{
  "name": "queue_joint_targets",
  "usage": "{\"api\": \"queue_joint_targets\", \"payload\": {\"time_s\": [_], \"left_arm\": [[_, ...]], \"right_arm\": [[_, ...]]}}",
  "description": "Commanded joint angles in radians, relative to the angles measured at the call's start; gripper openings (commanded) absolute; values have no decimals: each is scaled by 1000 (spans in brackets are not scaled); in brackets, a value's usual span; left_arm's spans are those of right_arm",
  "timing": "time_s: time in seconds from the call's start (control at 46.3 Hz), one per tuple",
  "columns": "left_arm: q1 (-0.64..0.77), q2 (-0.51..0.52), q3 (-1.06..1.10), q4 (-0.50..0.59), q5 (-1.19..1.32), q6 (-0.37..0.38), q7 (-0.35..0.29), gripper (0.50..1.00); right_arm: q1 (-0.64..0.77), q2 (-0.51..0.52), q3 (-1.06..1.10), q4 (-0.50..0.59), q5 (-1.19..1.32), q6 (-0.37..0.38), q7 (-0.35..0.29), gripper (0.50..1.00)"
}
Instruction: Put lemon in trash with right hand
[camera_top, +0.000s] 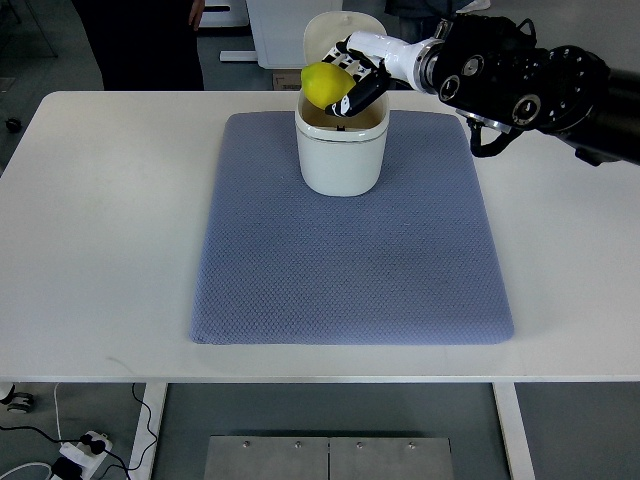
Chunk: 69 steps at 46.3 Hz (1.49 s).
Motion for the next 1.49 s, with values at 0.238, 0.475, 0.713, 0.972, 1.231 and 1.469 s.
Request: {"api": "queue_joint_targets", "payload": {"time_s": [0.238, 0.475, 0.713, 0.972, 1.231, 1.469], "left_arm": [[0, 0, 0, 0, 0, 0, 0, 1000], [0, 0, 0, 0, 0, 0, 0, 1000], [0, 0, 0, 0, 0, 0, 0, 1000], [0, 0, 0, 0, 0, 0, 0, 1000], [0, 0, 0, 0, 0, 0, 0, 1000], [0, 0, 0, 0, 0, 0, 0, 1000]], "right_arm": [[-20, 20, 0, -50, -1, 0, -23, 524], [-22, 20, 0, -50, -1, 0, -25, 679], [-29, 20, -2, -50, -3, -2, -25, 753], [-26, 20, -3, -50, -9, -2, -25, 836], [-26, 20, -5, -48, -9, 0, -22, 684], [-17, 17, -6, -45, -9, 8, -20, 604]]}}
